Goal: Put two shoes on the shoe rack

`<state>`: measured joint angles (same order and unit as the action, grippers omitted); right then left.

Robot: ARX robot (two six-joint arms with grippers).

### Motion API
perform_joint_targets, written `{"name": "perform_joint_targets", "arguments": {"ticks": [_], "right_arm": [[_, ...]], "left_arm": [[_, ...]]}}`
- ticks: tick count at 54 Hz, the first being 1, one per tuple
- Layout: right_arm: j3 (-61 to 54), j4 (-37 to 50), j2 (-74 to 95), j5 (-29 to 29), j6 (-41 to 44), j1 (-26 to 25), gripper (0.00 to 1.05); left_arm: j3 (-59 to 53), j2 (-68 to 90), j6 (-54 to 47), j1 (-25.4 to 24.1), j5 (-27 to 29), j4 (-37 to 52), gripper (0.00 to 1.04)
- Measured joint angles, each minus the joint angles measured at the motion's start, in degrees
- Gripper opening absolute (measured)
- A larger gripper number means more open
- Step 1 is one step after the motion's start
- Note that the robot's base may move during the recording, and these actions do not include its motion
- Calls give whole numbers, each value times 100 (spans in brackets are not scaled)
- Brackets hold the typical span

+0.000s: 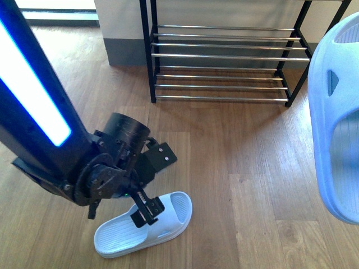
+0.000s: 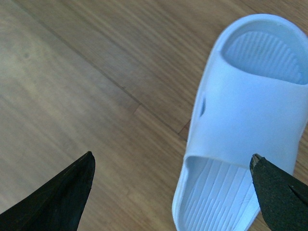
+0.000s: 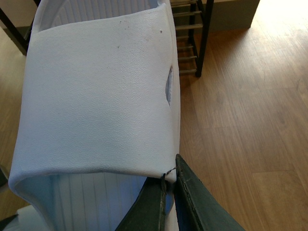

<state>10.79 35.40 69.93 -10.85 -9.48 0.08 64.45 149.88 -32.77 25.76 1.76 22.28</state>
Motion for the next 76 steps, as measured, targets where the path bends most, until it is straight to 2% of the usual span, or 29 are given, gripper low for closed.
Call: {"name": "perform_joint_targets", "arguments": {"ticks": [10,22,47,55,68,76], "right_arm": [[0,0,0,0,0,0,1],[0,-2,0,0,0,0,1],[0,0,0,0,0,0,1],[0,0,0,0,0,0,1],[0,0,0,0,0,0,1],[0,0,0,0,0,0,1]], "left_arm": [[616,472,-610,219,-114,-824,95],[715,573,-1023,225,31,-1064,95],[560,612,-1668,-94,319,-831,95],[778,914,-1659,-59,435,-647,95],[1259,1401,-1300,190,275,-662,95],[1554,1635,-1204,199,293,-702,69]]}}
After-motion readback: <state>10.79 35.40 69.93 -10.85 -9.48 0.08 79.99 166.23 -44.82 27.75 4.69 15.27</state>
